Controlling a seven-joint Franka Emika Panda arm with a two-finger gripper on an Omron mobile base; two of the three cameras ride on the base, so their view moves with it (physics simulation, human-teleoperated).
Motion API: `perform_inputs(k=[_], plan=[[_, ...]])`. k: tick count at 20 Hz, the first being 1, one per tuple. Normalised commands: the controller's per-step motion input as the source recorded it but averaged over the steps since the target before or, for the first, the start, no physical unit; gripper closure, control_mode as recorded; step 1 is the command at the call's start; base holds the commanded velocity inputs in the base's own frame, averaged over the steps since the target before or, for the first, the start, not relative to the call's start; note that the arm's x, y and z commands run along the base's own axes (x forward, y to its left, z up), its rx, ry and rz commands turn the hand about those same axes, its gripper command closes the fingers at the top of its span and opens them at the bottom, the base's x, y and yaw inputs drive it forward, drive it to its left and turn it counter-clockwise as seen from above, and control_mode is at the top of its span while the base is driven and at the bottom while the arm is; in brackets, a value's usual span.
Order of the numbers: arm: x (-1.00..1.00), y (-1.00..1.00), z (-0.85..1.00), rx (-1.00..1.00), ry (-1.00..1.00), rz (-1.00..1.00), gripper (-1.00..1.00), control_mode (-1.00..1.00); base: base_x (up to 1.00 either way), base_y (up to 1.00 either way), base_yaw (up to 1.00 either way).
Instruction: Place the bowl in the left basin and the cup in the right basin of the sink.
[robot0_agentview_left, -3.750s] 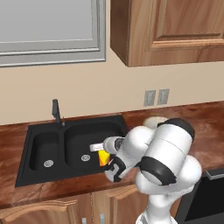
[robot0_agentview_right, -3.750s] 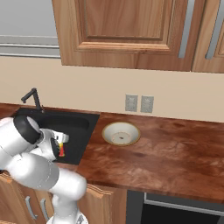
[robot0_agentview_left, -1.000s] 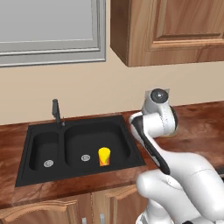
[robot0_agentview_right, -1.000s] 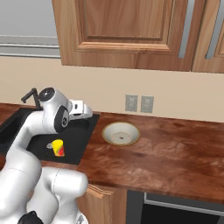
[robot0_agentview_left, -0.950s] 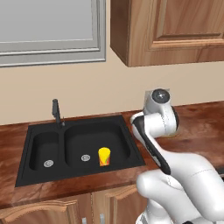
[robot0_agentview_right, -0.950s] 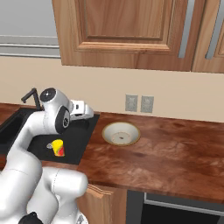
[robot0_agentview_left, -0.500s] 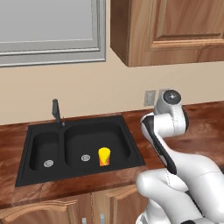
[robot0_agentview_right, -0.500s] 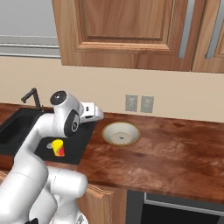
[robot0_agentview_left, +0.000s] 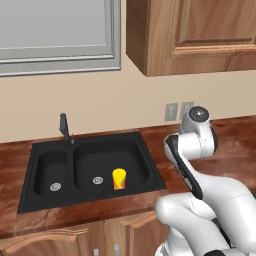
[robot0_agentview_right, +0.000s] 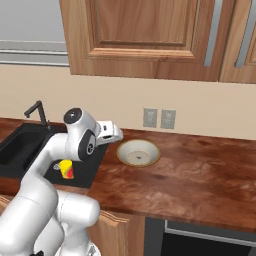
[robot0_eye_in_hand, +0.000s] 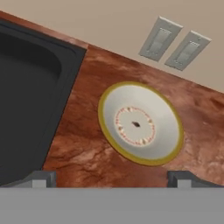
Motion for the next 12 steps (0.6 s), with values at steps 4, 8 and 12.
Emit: perform_inputs(k=[4,8,12], plan=[[0.0,0.0,-0.22,-0.03,0.08,0.03,-1.0,-1.0,0.0,0.0,0.0],[0.0,-0.01,-0.21,-0.04,0.05,0.02,-1.0,-1.0,0.0,0.0,0.0],[0.0,-0.03,-0.17,-0.04,0.04,0.03,-1.0,-1.0,0.0,0.0,0.0]])
